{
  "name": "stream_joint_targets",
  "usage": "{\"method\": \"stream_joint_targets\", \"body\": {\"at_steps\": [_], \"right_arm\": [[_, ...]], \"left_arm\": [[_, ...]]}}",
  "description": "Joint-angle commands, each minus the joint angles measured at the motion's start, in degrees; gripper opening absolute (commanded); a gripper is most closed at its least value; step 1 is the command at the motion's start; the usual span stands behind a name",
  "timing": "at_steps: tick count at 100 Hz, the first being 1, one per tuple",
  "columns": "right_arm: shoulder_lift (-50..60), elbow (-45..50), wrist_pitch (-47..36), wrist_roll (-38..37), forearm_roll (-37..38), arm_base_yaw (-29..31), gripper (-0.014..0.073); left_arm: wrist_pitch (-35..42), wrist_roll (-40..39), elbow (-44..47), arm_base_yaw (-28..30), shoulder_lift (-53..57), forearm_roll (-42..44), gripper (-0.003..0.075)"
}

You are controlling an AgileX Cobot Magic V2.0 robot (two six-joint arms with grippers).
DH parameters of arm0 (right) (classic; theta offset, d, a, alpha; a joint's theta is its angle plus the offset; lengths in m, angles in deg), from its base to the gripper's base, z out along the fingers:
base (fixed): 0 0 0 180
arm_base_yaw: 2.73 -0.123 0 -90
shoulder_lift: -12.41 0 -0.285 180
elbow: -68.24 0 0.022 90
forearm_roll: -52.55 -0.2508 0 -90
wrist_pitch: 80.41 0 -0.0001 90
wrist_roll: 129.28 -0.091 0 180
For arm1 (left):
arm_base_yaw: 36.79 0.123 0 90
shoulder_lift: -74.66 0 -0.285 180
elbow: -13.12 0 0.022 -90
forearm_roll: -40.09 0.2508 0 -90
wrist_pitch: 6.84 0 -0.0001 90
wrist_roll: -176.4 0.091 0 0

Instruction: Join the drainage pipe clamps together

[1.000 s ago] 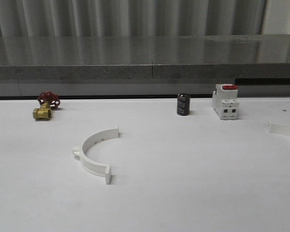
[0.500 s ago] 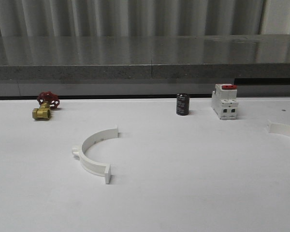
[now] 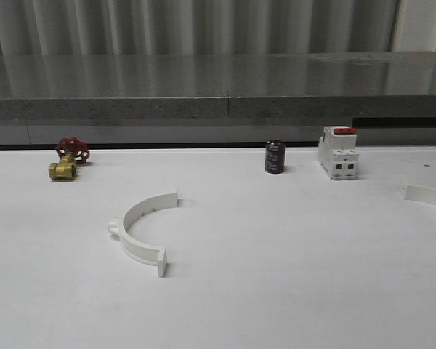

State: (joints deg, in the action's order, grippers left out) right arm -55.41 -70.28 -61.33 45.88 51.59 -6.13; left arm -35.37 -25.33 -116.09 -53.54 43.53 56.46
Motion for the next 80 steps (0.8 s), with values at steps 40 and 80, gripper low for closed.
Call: {"method": "stream_joint_targets", "body": {"at_steps": [40,80], "right_arm": [[-13.7,-15.7,10.4,3.4,-3.1,10.5,0.0654],[-31.9,-21.9,6.9,6.4,-1.9,10.5,0.0654]], "left_arm": [[4.3,0.0,-1.7,0.2,-0.2,0.6,-0.0020],[4.3,0.0,-1.7,0.2,-0.2,0.6,-0.0020]]}}
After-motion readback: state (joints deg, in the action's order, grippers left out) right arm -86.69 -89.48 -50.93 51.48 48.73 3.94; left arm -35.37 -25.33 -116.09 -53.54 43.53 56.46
